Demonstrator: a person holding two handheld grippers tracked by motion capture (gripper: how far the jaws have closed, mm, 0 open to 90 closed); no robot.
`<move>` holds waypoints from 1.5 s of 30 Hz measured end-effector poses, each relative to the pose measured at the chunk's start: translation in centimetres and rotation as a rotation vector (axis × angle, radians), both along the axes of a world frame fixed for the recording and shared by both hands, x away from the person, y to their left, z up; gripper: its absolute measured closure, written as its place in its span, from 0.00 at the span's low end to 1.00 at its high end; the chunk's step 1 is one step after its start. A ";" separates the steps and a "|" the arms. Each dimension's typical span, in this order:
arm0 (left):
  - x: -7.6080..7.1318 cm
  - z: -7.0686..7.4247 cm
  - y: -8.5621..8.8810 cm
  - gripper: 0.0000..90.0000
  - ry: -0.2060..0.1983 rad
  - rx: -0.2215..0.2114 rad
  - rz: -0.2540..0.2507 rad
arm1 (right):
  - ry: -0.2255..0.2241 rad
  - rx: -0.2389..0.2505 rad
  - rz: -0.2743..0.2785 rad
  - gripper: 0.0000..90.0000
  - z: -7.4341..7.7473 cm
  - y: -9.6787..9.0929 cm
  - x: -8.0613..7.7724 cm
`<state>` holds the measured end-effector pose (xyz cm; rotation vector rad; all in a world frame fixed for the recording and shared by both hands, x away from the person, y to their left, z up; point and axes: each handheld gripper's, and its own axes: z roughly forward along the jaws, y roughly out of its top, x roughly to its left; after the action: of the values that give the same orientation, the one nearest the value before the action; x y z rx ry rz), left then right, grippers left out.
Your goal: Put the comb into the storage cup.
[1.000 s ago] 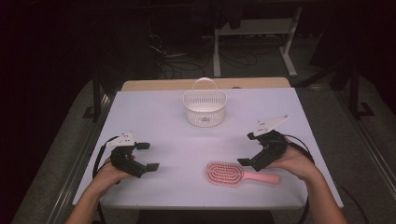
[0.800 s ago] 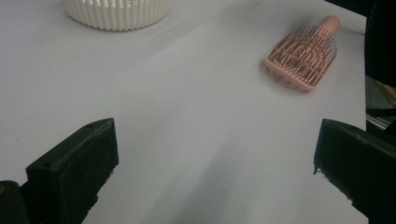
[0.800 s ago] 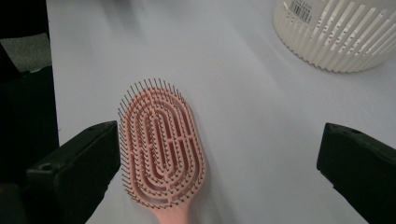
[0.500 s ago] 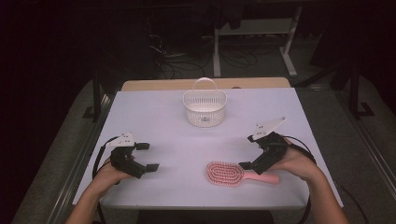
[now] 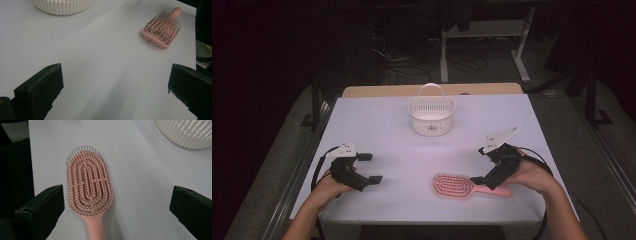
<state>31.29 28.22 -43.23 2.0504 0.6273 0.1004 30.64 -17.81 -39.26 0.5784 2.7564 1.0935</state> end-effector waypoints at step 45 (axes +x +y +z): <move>-0.1 0.2 -0.1 0.00 -0.005 0.002 0.001 | 0.019 -0.130 0.068 0.00 -0.7 0.3 -0.5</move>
<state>31.18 28.15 -43.04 2.0513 0.6249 0.1071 30.09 -17.49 -39.94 0.4847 2.8555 0.9174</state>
